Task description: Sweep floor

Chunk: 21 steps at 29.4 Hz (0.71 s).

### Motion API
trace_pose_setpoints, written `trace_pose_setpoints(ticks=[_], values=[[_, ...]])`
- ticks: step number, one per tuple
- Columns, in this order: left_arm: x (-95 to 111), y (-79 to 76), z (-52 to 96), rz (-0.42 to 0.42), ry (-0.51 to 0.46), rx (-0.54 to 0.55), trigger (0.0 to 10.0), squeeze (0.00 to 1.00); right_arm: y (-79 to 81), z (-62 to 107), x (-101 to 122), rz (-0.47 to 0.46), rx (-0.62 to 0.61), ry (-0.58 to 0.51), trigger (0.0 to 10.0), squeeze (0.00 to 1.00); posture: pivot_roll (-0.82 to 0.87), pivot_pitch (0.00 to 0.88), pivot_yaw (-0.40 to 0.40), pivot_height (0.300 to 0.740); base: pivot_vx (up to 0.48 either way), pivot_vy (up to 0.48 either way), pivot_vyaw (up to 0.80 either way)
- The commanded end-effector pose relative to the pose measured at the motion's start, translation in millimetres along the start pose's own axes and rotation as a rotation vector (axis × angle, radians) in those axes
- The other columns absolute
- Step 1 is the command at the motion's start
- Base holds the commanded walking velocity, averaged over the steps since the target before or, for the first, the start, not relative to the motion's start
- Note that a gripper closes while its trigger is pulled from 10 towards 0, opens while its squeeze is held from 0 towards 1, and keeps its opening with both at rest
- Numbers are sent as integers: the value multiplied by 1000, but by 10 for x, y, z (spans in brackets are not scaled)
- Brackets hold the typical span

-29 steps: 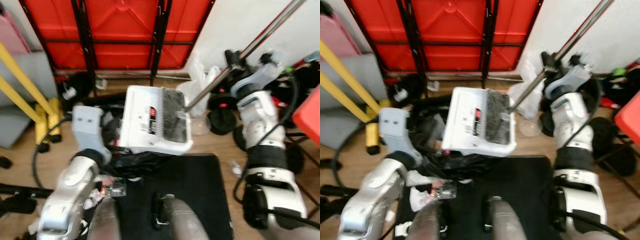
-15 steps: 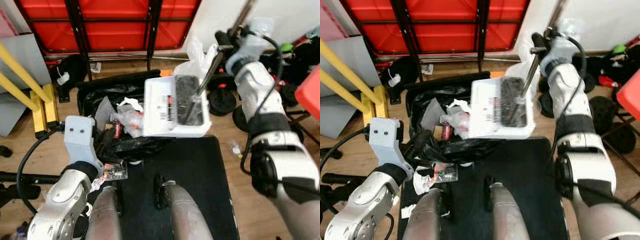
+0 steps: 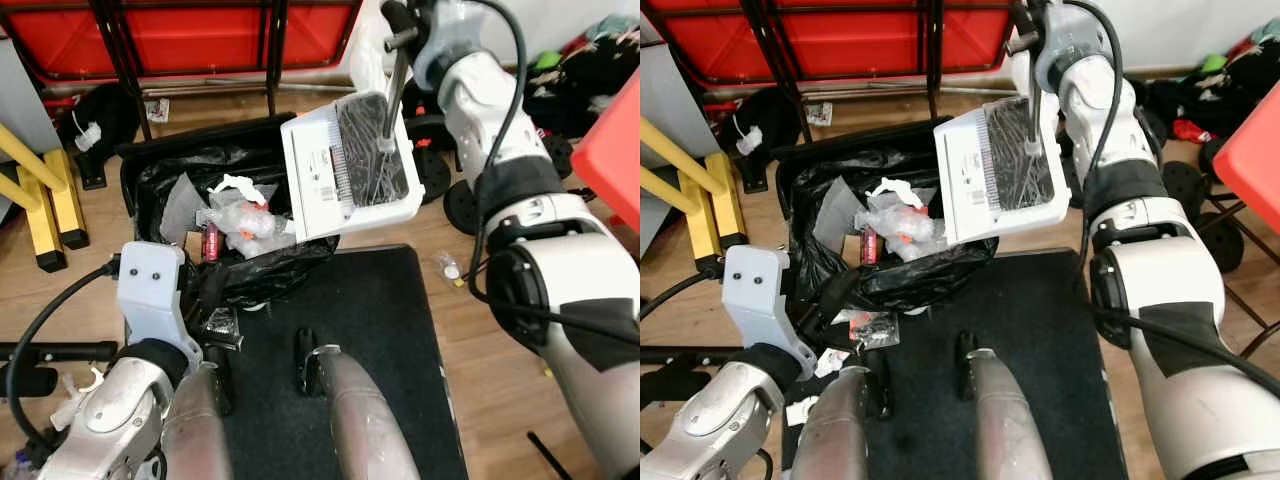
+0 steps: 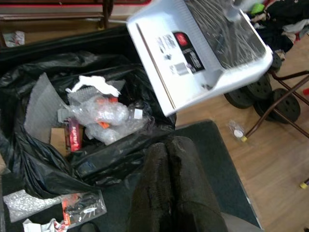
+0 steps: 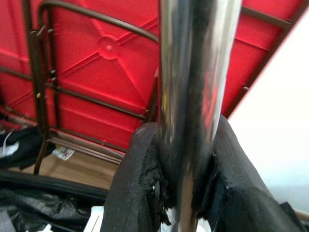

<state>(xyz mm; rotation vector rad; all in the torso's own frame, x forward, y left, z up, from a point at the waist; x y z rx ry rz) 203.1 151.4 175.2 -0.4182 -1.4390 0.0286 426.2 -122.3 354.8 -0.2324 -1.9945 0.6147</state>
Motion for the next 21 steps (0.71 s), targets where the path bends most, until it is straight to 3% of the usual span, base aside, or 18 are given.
trace_pose_setpoints(ticks=[1,5,9,13,21], values=[[-48,-17,40,11,31,-5,10000,0,-68,-17,132,43,-18,-66,10000,0,-79,487,-233,733,0,0,0],[-43,-26,62,20,37,-8,10000,0,101,-173,503,145,27,-155,10000,0,-74,493,-238,733,0,0,0],[-42,-28,67,23,39,-8,10000,0,150,-199,575,171,39,-173,10000,0,-74,493,-238,733,0,0,0],[-41,-49,105,27,42,-5,10000,0,392,-253,773,354,65,-237,10000,0,-67,493,-243,733,0,0,0],[-36,-72,121,28,44,-8,10000,0,466,-268,868,342,55,-277,10000,0,-67,490,-246,733,0,0,0]])
Point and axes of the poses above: a point about 5 cm out from each wrist's last joint towards the gripper, its own z axis pointing back from the gripper into the wrist, its own x axis along the axis of the wrist's last joint, y = z × x, the point moved 1 cm from there along -z, pointing out of the wrist towards the gripper, and after that the axes turned 15 degrees about z, right-handed, at the moved point
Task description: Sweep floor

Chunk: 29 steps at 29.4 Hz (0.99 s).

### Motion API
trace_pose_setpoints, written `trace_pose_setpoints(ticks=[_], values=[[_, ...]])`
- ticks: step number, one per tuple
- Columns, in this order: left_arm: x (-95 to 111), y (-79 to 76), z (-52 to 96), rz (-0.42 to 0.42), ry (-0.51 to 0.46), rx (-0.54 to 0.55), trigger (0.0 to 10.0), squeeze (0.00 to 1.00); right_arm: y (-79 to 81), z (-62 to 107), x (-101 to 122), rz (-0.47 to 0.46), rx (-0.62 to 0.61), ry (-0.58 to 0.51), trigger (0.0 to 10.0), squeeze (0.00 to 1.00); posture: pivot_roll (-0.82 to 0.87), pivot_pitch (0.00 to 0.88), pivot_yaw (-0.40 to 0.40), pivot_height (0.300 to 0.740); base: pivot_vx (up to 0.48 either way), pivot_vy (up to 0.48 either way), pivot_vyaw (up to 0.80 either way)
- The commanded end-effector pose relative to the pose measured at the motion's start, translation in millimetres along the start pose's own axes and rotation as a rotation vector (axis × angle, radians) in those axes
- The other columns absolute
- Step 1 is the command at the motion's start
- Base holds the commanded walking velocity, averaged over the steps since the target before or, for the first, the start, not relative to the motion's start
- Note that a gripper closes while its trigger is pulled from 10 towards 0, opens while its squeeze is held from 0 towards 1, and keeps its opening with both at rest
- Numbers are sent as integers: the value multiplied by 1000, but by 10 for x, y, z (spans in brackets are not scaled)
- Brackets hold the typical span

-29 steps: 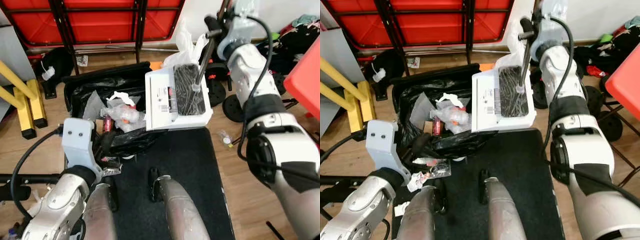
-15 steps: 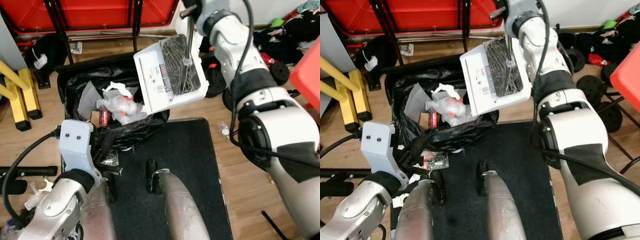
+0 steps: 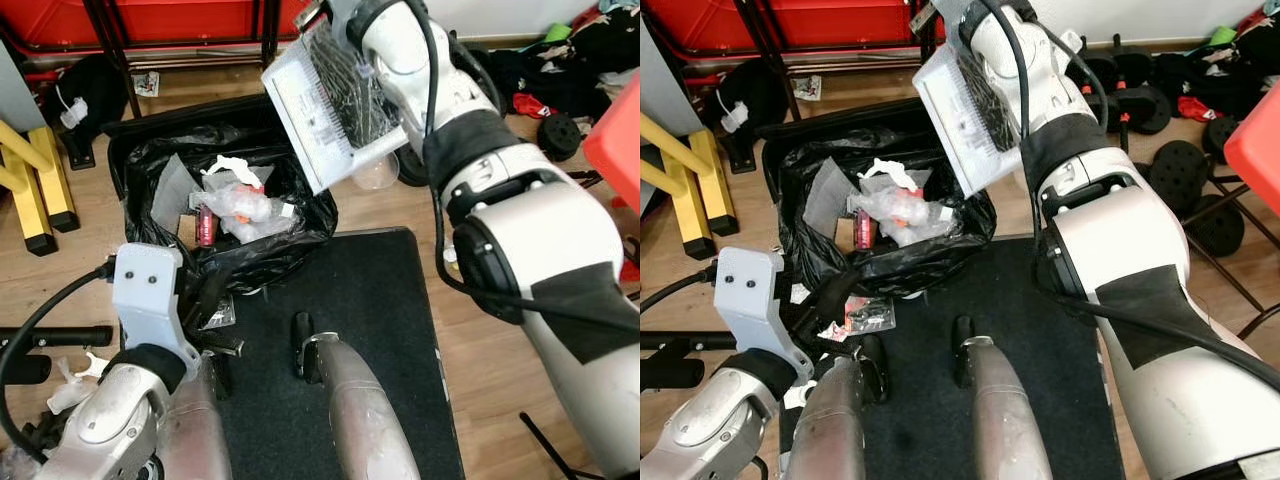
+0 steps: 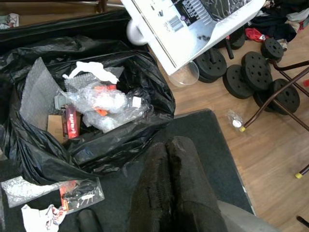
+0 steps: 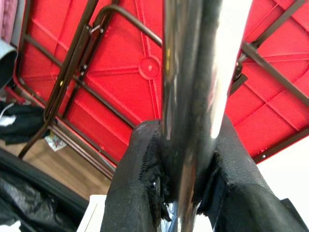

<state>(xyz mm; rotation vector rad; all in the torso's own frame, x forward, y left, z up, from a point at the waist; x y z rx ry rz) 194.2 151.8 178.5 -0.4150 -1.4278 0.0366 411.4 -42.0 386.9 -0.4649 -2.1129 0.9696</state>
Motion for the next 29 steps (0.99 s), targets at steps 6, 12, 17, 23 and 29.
trace_pose_setpoints(ticks=[6,12,17,23,29], values=[[-56,-54,26,23,35,-18,10000,0,-126,-49,191,3,-58,-87,10000,0,-67,491,-248,733,0,0,0],[-58,-54,12,21,34,-15,10000,0,-188,-32,136,-13,-89,-66,10000,0,-71,486,-251,733,0,0,0],[-49,-48,-35,4,18,-16,10000,0,-244,64,-72,-226,-140,-37,10000,0,-73,455,-246,733,0,0,0],[-91,14,-151,-39,30,11,10000,0,-131,259,-322,-420,-170,-60,10000,0,-90,412,-233,733,398,0,0],[-73,60,-225,-29,2,21,10000,0,10,442,-429,-492,-172,-80,10000,0,-92,376,-226,733,0,0,0]])
Point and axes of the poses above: a point about 5 cm out from each wrist's last joint towards the gripper, its own z axis pointing back from the gripper into the wrist, its own x axis along the axis of the wrist's last joint, y = z × x, the point moved 1 cm from there along -z, pointing out of the wrist towards the gripper, and after that the axes turned 15 degrees about z, right-handed, at the moved point
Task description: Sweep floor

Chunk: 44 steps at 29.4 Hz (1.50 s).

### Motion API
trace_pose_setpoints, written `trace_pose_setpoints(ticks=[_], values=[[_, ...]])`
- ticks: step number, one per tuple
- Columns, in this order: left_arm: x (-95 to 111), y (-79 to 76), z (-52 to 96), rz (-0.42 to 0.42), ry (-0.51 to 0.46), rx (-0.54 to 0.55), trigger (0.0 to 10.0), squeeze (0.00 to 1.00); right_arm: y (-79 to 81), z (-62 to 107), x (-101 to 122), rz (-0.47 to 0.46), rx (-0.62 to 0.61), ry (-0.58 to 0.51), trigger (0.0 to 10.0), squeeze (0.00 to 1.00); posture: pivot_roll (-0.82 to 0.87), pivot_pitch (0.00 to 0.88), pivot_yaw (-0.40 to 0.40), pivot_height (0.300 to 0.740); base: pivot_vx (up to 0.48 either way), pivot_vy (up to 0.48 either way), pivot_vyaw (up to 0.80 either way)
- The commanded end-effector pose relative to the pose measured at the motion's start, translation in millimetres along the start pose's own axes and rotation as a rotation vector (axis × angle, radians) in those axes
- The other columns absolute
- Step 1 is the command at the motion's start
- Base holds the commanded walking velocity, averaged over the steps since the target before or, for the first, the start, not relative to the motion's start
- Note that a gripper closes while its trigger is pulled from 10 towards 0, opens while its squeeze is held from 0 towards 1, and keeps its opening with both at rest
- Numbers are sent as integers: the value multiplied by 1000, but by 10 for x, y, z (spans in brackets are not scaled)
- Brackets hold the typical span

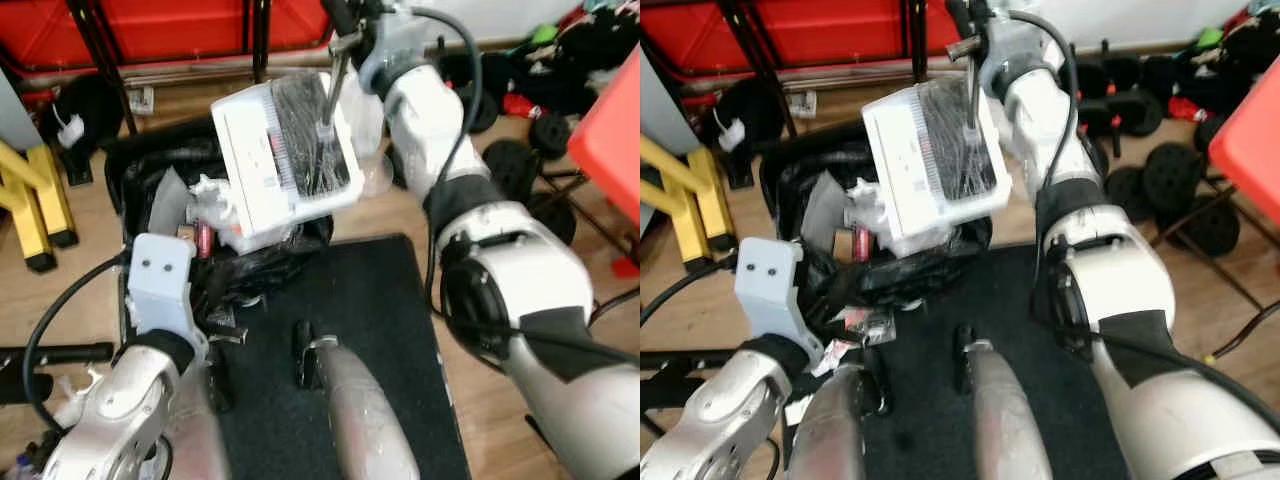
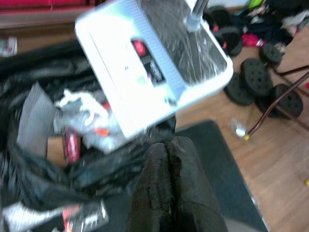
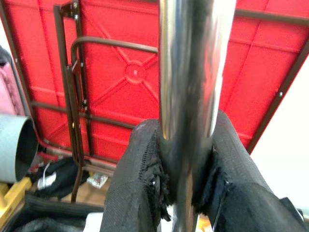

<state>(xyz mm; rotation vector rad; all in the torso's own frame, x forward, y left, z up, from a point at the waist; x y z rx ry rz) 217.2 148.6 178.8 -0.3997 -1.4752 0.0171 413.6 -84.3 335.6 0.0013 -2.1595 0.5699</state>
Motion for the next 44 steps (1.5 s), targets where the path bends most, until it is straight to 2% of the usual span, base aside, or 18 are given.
trace_pose_setpoints(ticks=[1,2,3,6,7,9,10,11,13,16,18,20,27,34,36,39,42,44], values=[[-104,37,9,0,44,26,10000,0,-60,20,123,-15,-33,-75,10000,0,-92,376,-226,733,0,0,0],[-141,73,-94,-2,46,26,10000,0,-11,318,-65,-76,-64,-29,10000,0,-109,326,-217,733,480,0,0],[-141,73,-94,-2,46,26,10000,0,-11,318,-65,-76,-64,-29,10000,0,-109,326,-217,733,480,0,0],[-141,133,-218,-3,22,43,10000,0,185,641,-189,-119,-33,18,10000,0,-130,279,-201,733,160,0,0],[-141,133,-218,-3,22,43,10000,0,185,641,-189,-119,-33,18,10000,0,-130,279,-201,733,0,0,0],[-139,151,-288,-7,15,35,10000,0,306,802,-239,-135,-2,42,10000,0,-132,260,-195,733,0,0,0],[-139,151,-288,-7,15,35,10000,0,306,802,-239,-135,-2,42,10000,0,-132,260,-195,733,0,0,0],[-134,162,-327,-10,7,29,10000,0,370,892,-273,-139,13,59,10000,0,-136,249,-186,733,0,0,0],[-134,162,-327,-10,7,29,10000,0,370,892,-273,-139,13,59,10000,0,-136,249,-186,733,0,0,0],[-128,167,-345,-9,-4,25,10000,0,420,981,-276,-139,26,73,10000,0,-136,249,-186,733,0,0,0],[-126,189,-434,-25,-12,13,10000,0,453,1167,-292,-134,36,118,10000,0,-146,208,-166,733,369,0,0],[-101,213,-512,-19,-41,12,10000,0,416,1276,-309,-114,34,157,10000,0,-150,191,-162,733,232,0,0],[-77,268,-595,-56,-50,28,10000,0,320,1344,-327,-80,19,191,10000,0,-146,163,-154,733,0,0,0],[-71,270,-645,-23,-75,-6,10000,0,296,1351,-322,-68,11,207,10000,0,-144,143,-148,733,88,0,0],[-86,285,-676,-79,-68,12,10000,0,298,1370,-308,-62,13,218,10000,0,-143,135,-144,733,480,0,0],[-83,295,-742,-76,-80,22,10000,0,286,1432,-370,-49,12,247,10000,0,-134,95,-142,733,160,0,0],[-113,308,-743,-80,-76,7,10000,0,266,1476,-428,-41,6,267,10000,0,-135,78,-140,733,0,0,0],[-173,375,-730,-106,-50,38,10000,0,248,1498,-458,-35,-4,277,10000,0,-134,66,-139,733,480,0,0]])
Point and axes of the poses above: a point about 5 cm out from each wrist's last joint towards the gripper, its own z axis pointing back from the gripper into the wrist, its own x axis along the axis of the wrist's last joint, y = z × x, the point moved 1 cm from there along -z, pointing out of the wrist towards the gripper, and after that the axes turned 15 degrees about z, right-handed, at the moved point
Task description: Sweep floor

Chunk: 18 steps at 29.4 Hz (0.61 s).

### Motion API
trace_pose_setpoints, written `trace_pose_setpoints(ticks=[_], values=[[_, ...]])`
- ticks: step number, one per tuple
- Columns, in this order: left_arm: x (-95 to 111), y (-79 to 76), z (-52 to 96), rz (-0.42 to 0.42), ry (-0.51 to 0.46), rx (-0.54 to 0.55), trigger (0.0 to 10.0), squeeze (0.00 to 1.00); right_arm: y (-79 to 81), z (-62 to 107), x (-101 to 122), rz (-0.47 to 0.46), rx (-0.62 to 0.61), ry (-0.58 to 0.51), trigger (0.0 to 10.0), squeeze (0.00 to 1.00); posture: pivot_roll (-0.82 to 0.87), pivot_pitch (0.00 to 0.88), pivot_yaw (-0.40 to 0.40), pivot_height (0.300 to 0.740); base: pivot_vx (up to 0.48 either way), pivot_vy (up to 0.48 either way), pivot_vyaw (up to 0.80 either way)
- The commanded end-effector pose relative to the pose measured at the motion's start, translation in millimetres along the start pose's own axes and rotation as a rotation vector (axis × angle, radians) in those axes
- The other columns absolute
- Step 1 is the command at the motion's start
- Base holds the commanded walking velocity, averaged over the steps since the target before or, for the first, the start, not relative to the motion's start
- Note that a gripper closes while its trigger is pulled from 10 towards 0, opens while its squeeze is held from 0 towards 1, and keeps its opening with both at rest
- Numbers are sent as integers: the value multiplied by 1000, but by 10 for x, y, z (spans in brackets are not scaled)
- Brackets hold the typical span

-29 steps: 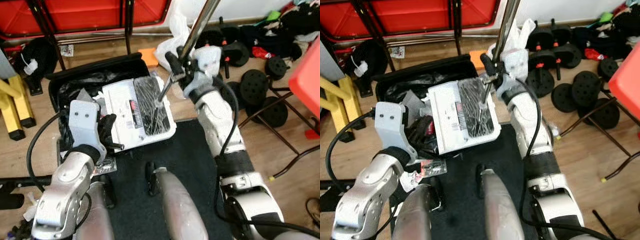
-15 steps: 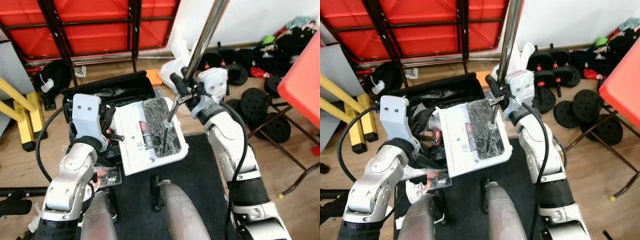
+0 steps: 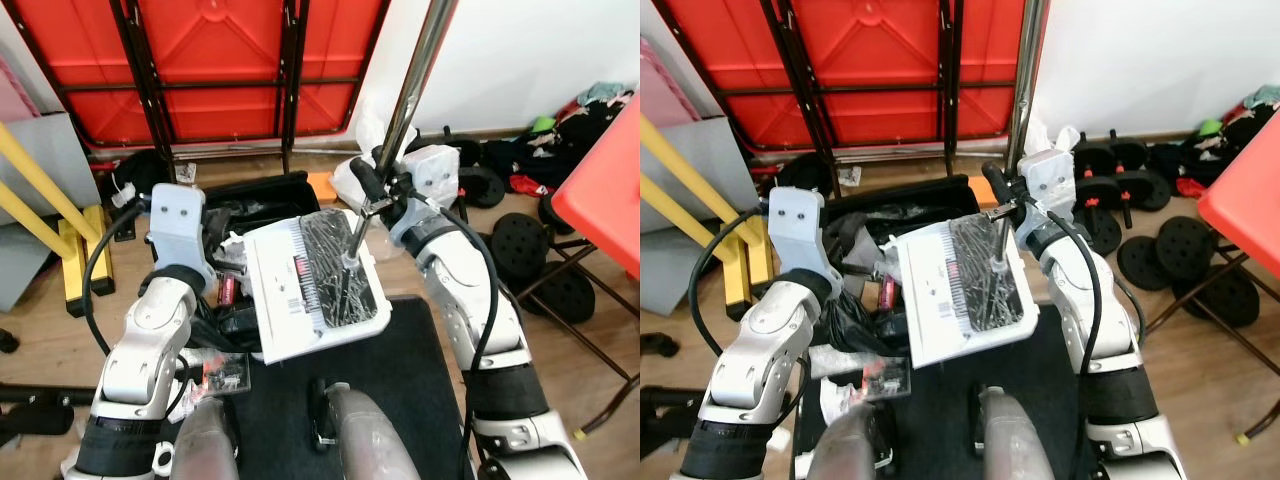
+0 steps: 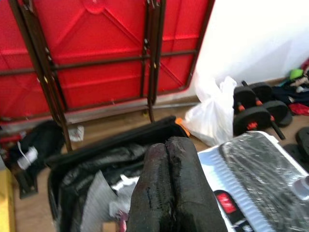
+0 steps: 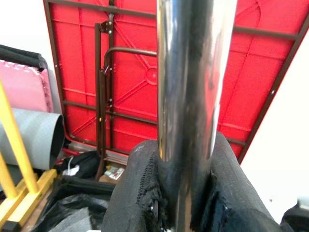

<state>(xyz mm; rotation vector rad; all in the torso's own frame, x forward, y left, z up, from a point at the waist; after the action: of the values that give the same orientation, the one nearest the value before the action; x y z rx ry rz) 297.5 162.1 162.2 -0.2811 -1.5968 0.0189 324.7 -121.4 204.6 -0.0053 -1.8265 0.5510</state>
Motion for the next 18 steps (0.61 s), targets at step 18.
trace_pose_setpoints(ticks=[18], values=[[-221,401,115,-85,82,143,10000,0,-388,153,-33,-13,-166,-4,10000,0,-130,58,-132,733,132,0,0]])
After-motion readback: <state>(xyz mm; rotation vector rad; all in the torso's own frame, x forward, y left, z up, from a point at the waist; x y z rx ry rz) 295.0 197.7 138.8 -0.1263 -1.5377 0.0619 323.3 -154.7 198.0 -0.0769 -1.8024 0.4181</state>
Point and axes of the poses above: a point about 5 cm out from each wrist's last joint towards the gripper, its own z axis pointing back from the gripper into the wrist, its own x axis along the axis of the wrist's last joint, y = z × x, the point moved 1 cm from there along -z, pointing out of the wrist towards the gripper, and after that the axes turned 15 degrees about z, right-handed, at the moved point
